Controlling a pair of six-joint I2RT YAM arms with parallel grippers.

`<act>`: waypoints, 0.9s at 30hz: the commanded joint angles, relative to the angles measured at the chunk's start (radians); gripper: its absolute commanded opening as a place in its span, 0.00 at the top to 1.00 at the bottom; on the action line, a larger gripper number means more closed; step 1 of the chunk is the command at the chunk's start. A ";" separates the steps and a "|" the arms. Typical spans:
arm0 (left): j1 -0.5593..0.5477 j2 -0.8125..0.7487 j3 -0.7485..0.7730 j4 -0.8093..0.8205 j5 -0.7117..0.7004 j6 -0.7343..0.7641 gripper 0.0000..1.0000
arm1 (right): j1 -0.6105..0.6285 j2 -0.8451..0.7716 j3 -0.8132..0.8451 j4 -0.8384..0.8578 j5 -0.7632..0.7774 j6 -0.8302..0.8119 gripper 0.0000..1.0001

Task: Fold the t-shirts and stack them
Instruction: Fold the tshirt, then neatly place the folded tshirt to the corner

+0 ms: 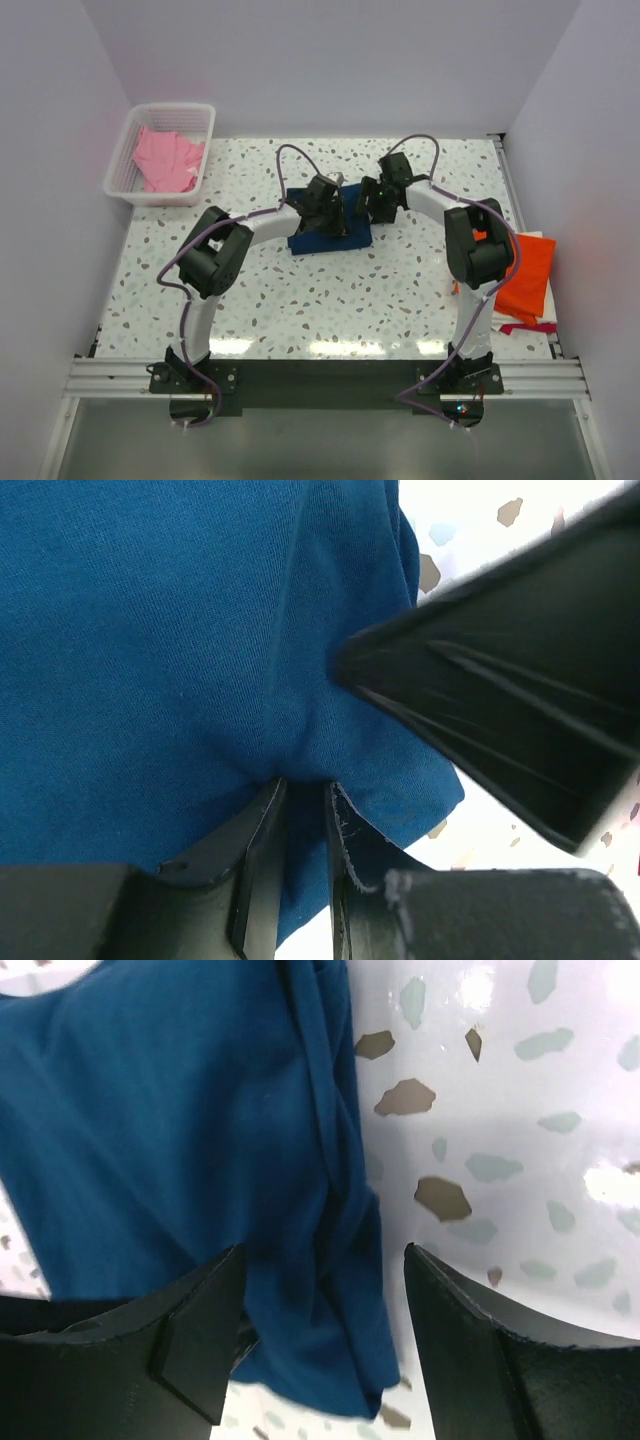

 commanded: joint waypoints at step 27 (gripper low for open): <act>-0.007 -0.103 0.030 -0.042 0.044 0.006 0.73 | 0.052 0.055 0.000 -0.098 0.122 0.044 1.00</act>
